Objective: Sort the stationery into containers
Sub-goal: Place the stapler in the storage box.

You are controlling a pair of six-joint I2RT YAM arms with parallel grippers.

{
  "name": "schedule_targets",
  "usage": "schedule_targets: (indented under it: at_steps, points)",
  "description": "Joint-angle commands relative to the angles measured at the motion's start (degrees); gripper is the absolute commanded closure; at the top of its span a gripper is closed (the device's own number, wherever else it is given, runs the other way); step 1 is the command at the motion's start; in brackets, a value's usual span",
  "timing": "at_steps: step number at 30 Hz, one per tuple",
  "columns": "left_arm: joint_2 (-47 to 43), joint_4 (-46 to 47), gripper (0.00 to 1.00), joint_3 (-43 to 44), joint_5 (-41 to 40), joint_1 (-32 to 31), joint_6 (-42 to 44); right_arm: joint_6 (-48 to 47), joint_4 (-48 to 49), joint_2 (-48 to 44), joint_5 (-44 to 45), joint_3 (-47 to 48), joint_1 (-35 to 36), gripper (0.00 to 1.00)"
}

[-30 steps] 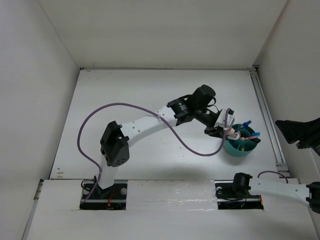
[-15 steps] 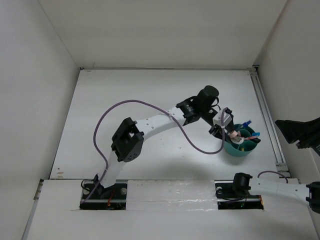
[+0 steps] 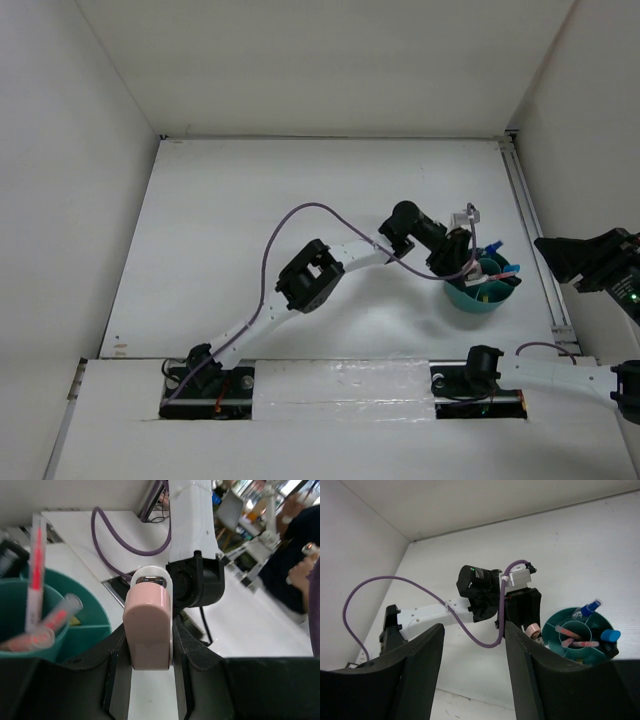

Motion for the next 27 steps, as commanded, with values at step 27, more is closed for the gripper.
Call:
schedule_targets:
  at_steps: [27]
  points:
    - [-11.2, 23.45, 1.0, -6.1, 6.54, -0.25, 18.64, -0.02, 0.63, -0.66, -1.22, -1.65, 0.44, 0.43]
